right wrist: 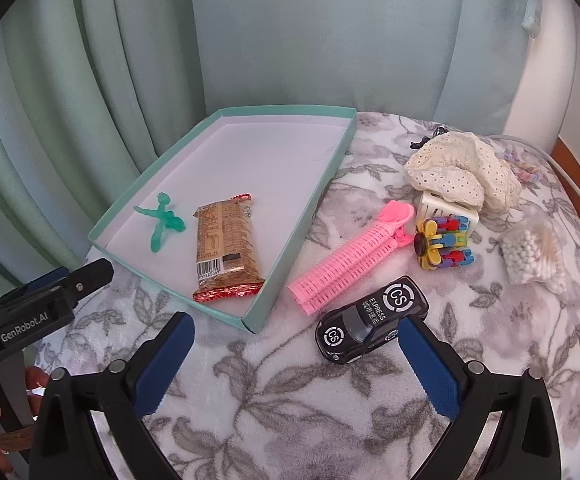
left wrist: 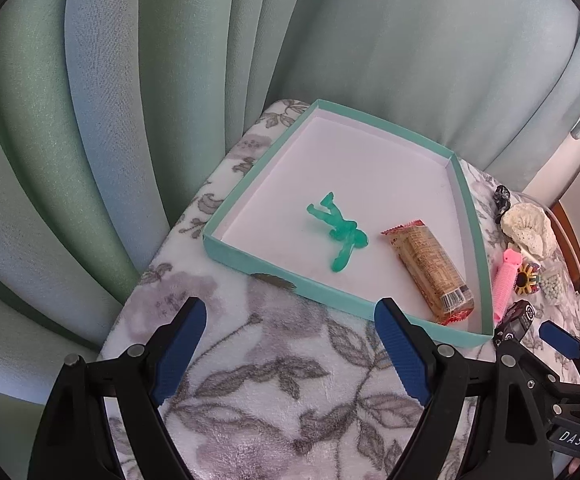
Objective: Organize objects
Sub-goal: 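Move both grippers back toward the black toy car and cotton swabs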
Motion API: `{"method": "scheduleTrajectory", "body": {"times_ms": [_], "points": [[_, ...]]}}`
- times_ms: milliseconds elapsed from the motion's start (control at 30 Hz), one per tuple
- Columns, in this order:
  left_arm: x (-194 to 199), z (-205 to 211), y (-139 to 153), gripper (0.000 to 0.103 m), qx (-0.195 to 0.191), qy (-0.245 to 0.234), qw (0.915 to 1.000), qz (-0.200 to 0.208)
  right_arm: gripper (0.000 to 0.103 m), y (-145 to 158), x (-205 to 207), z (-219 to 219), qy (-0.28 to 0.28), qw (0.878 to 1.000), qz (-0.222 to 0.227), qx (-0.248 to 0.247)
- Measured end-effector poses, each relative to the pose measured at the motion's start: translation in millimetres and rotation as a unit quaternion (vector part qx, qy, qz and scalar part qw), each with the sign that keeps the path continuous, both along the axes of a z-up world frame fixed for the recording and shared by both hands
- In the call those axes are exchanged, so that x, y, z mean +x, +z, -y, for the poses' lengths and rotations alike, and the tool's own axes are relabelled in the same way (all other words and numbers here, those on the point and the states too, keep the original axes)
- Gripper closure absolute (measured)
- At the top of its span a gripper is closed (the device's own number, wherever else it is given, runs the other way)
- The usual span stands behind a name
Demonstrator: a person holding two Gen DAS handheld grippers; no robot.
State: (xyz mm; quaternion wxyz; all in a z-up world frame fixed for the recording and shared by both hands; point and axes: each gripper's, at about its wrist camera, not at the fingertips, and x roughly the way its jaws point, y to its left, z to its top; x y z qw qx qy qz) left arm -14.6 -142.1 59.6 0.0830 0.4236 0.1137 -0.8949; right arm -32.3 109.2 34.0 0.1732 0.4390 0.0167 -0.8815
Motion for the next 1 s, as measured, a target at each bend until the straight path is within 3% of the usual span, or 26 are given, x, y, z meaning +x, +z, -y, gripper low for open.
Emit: {"method": "scheduleTrajectory", "body": {"times_ms": [267,600,1000], "points": [[2,-23,13,0.016,0.011,-0.039,0.9983,-0.043,0.000,7,0,-27,-0.020,1.000,-0.008,0.001],[-7,-83,19,0.016,0.027,-0.128,0.9899,-0.055,0.000,13,-2,-88,-0.081,0.996,-0.021,0.008],[-25,-160,6,0.016,-0.006,-0.194,0.9810,0.001,0.000,6,-4,-146,-0.127,0.992,-0.011,-0.004]]}}
